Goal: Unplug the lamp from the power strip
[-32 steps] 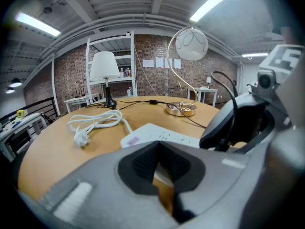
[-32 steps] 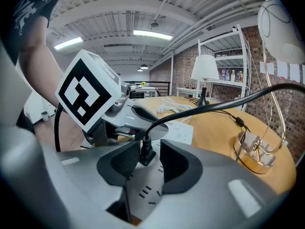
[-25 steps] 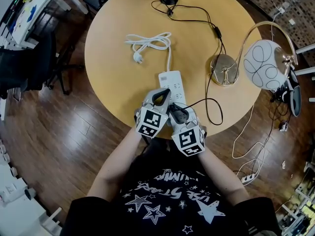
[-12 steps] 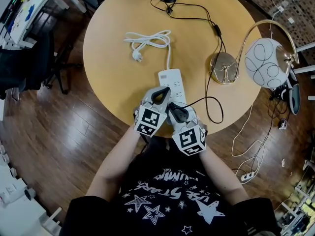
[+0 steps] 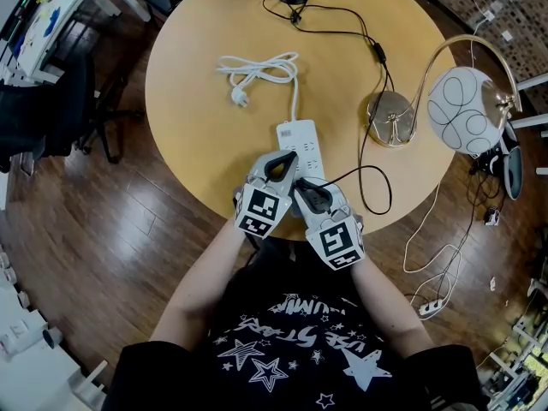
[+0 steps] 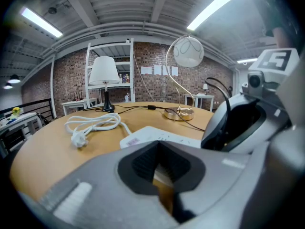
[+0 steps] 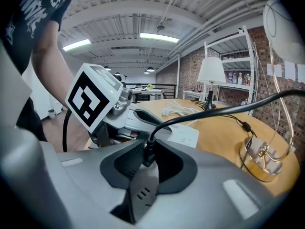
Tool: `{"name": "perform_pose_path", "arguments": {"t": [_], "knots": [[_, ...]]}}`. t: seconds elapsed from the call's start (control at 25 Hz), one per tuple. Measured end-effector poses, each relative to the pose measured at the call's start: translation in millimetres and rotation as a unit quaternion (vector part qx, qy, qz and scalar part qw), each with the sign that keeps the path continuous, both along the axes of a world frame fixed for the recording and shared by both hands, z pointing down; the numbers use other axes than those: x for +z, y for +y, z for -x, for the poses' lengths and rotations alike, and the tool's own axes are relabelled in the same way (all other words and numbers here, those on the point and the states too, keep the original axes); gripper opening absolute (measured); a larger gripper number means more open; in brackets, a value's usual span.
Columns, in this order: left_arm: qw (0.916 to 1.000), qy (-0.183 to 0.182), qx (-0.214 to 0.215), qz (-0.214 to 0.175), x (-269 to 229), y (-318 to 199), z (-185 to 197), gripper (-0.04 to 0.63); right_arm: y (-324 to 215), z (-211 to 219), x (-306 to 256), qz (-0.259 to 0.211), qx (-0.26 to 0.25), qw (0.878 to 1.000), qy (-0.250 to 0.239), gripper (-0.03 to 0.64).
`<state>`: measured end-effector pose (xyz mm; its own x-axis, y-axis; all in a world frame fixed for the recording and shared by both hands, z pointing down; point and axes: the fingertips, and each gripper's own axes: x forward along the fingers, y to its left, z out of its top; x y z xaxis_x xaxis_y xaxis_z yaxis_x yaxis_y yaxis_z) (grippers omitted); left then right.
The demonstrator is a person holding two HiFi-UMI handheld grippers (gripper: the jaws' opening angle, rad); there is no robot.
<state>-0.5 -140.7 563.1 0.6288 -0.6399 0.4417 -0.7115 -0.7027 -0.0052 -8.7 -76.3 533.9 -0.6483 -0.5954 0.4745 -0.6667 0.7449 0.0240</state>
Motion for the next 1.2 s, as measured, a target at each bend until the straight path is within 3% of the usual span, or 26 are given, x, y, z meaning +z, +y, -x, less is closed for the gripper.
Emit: {"name": "perform_pose_path", "arguments": {"t": [0.12, 0.32, 0.6, 0.76, 1.0, 1.2], "knots": [[1.0, 0.002, -0.003, 0.0, 0, -1, 0, 0.005, 0, -1, -9, -0.006, 0.01, 0.999, -0.035, 0.071], [1.0, 0.002, -0.005, 0.001, 1, -2, 1, 0.005, -3, 3, -17, -0.03, 0.002, 0.999, -0.018, 0.069], [0.9998, -0.01, -0.014, -0.009, -3, -2, 6, 0.005, -6, -18, -47, -0.045, 0.032, 0.998, -0.039, 0.071], [0.996, 0.037, -0.071, -0.038, -41, -10, 24, 0.005, -9, -28, -86, -0.071, 0.05, 0.993, -0.08, 0.071], [0.9879, 0.077, -0.078, -0.11, -115, 0, 28, 0.005, -8, -30, -140, -0.11, 0.06, 0.984, -0.124, 0.071], [0.9836, 0.097, -0.099, -0.115, -148, 12, 34, 0.005, -6, -27, -174, -0.131, 0.063, 0.978, -0.147, 0.071]]}}
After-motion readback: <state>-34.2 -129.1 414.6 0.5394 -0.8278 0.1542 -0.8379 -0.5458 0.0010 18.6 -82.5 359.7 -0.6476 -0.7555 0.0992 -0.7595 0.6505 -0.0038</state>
